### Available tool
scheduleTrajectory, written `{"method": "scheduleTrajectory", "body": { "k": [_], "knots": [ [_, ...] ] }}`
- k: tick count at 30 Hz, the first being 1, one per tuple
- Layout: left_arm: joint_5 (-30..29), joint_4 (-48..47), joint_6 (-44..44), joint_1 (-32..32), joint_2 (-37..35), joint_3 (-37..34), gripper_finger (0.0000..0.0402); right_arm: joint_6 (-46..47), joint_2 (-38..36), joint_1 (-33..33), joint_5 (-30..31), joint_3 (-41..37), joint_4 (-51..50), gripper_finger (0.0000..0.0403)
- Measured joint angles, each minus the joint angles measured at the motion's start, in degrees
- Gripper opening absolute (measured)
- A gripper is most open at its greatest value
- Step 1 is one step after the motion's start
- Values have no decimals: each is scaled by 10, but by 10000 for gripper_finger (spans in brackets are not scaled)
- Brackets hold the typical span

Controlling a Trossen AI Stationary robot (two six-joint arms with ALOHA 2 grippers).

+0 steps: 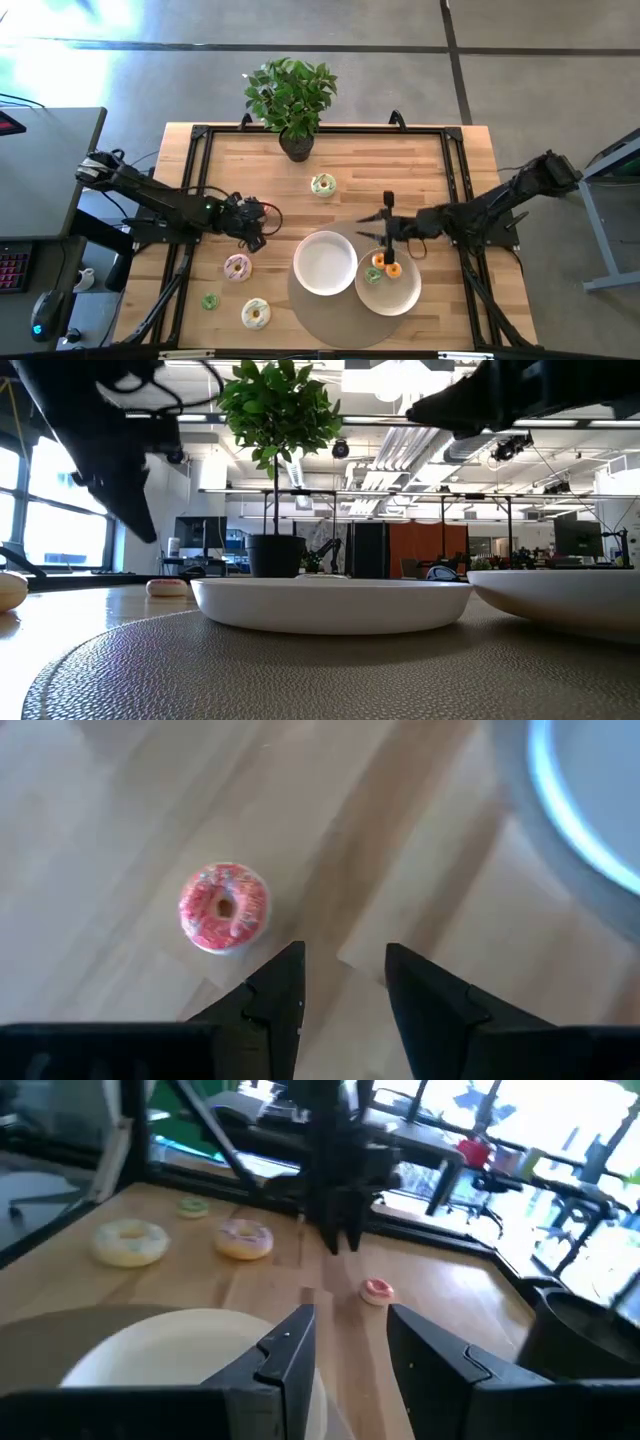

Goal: Pick & Place donuts
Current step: Put the small pink doughnut on the gray plate

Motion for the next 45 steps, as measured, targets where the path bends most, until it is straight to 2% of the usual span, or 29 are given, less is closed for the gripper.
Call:
{"method": "scheduleTrajectory", "body": {
  "k": [5,9,13,20,24,29,34,39,42,45],
  "knots": [
    [-36,4,-2,48,38,-16,138,5,1,-55,-17,0,10,123],
    [-13,42,34,78,77,-18,138,6,1,-79,-54,0,9,123],
    [24,90,75,91,117,-18,138,33,1,-89,-82,0,3,123],
    [-6,104,71,97,167,-15,133,44,1,-90,-96,0,-13,123],
    [-19,103,73,105,169,-16,98,44,1,-90,-99,0,-14,123],
    [-17,97,76,120,169,-10,16,44,1,-90,-99,0,-14,123],
    [48,115,125,115,164,41,18,-7,1,-89,-116,0,-15,123],
    [165,205,233,96,165,108,4,-102,1,-89,-154,0,-22,123],
    [224,246,266,92,165,150,8,-120,1,-89,-169,0,-29,123],
    [249,262,281,94,165,181,3,-117,2,-89,-200,0,-31,123]
  ]
}}
